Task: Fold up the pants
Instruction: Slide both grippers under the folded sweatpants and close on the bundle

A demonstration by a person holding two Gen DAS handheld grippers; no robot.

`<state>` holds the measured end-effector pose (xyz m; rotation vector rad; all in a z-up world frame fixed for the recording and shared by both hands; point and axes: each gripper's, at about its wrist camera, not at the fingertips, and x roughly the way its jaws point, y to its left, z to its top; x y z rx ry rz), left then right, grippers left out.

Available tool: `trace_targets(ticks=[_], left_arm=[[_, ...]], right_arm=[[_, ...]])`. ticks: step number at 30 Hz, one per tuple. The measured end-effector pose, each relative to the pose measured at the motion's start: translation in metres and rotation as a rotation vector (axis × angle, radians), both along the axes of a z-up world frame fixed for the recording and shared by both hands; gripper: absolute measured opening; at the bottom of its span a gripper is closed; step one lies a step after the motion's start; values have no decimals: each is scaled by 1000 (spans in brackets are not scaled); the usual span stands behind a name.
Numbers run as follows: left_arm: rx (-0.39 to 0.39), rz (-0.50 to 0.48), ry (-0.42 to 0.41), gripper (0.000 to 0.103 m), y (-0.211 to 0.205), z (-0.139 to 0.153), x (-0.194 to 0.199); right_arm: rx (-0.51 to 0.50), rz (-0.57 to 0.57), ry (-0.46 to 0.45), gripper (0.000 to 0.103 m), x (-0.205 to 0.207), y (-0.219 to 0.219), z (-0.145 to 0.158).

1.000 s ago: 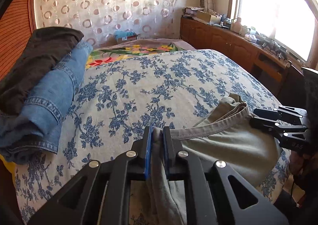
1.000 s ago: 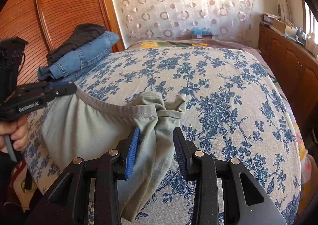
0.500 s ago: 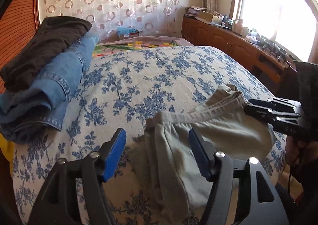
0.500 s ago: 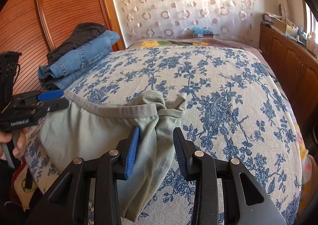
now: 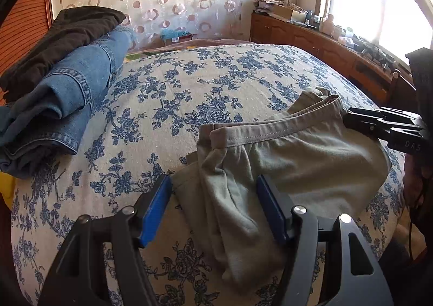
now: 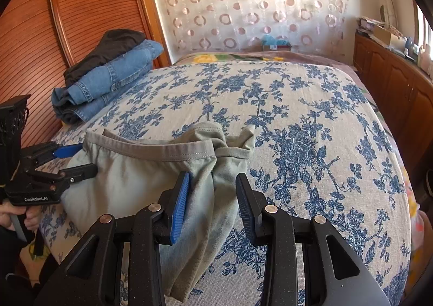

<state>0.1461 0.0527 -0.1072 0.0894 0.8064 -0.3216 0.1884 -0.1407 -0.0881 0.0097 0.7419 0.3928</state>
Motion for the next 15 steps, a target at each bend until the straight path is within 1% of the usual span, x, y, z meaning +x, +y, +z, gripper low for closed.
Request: trace_targets(ticks=[6,12,15], left_arm=[[-18,19,-16,65,5,2,-2],[-11,20,-11,65,3,1,-3],[-8,24,-19,65,3,1,-4]], right_arm=[[1,5,21,35,3,-1,0],[-13,37,26,35,7,8,8],[-41,63,72,35,17,18,6]])
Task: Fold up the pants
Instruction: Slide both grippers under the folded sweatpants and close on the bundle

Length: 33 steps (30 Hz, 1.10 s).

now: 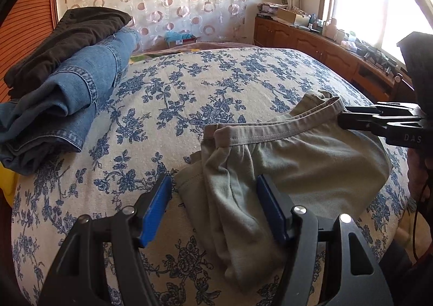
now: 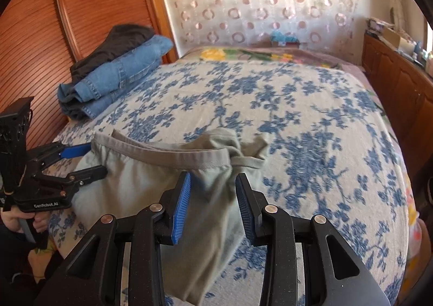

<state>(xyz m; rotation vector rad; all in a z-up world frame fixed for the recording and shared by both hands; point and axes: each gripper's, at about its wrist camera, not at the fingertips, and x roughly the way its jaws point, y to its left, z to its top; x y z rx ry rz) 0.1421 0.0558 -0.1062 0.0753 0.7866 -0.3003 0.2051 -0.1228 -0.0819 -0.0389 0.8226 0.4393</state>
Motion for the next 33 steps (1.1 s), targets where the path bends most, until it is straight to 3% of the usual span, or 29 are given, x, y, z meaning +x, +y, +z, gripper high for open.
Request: trace_targets(ticks=[7,11,14,16,24,33], left_arm=[[-1,8,-8,65,1,0,-2],[-2,8,-7,65,1,0,-2],[-3,11,-7,65,1,0,-2],[-2,13,-4,65,1,0,-1],[-19,22,7,65,4,-1,1],[-21,21,22,65,5,-2,2]], right_arm=[[-21,24,31,29,13,3,0],[-8,32,3,9,14,2,6],[7,2,-55,8,10,0,14],[-5,-21,-45,8,11,0,11],[-34,-53,-25,44,11,-8,4],[-32,-59,37,57,17,-14,-7]])
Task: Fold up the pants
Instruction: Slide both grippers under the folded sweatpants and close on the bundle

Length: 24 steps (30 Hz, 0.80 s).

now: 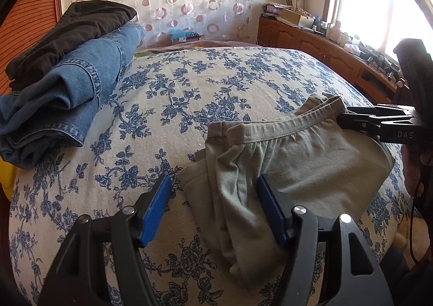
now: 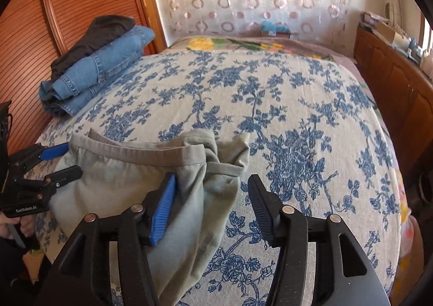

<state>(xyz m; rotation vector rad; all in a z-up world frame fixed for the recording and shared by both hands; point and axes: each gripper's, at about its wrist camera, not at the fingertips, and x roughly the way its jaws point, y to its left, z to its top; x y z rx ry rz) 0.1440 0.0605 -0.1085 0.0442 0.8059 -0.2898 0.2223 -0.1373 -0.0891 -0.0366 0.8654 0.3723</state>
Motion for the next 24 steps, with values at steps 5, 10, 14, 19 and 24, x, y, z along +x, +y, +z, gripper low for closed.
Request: trace_targets(ticks=[5,10,14,19,24], left_arm=[[-10,-1,18,65,1,-1,3],[-9,1,18,66,1,-2,4],[-3,-2,22,68,0,-2,4],[25,-5,42,85,-5,-2,11],[29,7,67,91,-2,-3,18]], right_arm=[[9,-5,29,59,1,1,-6],[27,51,32,43,-4,8,-6],[16,68,0,35,-9,10,-9],[3,80,-14,37,-10,13,-10],[-23,86,-26,39,-11,17,-10]])
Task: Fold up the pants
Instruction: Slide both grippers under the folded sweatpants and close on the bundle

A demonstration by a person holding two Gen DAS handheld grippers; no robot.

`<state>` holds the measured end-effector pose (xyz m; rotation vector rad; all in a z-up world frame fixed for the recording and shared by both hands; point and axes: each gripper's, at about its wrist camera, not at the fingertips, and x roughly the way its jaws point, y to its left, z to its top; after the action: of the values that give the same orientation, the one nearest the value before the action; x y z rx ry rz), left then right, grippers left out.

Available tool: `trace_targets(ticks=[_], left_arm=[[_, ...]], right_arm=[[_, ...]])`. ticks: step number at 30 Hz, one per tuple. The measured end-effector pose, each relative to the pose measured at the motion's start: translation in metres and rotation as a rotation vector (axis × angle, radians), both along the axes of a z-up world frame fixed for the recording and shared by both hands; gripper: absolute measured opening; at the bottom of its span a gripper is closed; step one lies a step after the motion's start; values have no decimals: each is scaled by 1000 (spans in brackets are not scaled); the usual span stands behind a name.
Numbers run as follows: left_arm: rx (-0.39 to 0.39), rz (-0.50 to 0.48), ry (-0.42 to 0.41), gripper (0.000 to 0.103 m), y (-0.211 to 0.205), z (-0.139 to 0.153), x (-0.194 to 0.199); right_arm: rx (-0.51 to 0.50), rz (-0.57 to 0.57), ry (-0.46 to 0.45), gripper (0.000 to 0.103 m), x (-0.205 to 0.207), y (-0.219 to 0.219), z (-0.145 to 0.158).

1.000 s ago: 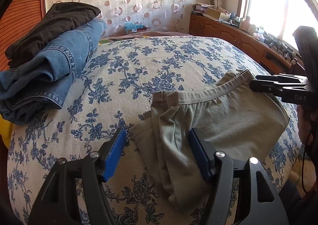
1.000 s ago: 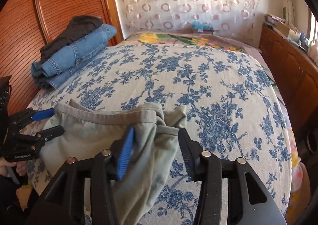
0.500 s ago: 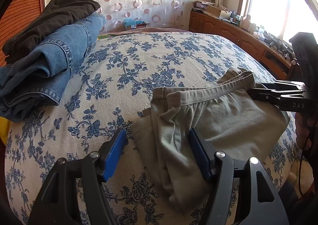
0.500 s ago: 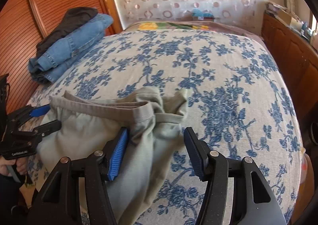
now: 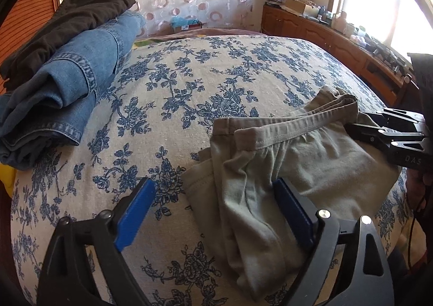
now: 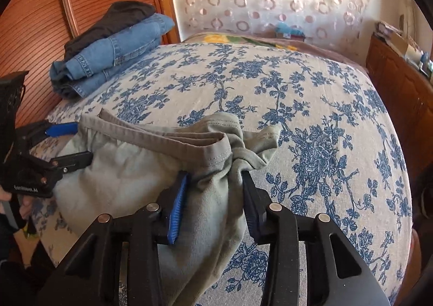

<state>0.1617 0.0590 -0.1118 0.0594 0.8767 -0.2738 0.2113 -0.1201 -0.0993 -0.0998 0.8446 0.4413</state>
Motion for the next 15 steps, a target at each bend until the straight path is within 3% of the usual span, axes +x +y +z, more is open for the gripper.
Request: trace_targets(ticks=[10,15], left_arm=[[-13,-46,48,91,5,3,9],[-82,-15,52,81,16,6,9]], right_arm=[[4,-4,-5,39,-1,0,0],[1,-6,-9,39,-2,-1,0]])
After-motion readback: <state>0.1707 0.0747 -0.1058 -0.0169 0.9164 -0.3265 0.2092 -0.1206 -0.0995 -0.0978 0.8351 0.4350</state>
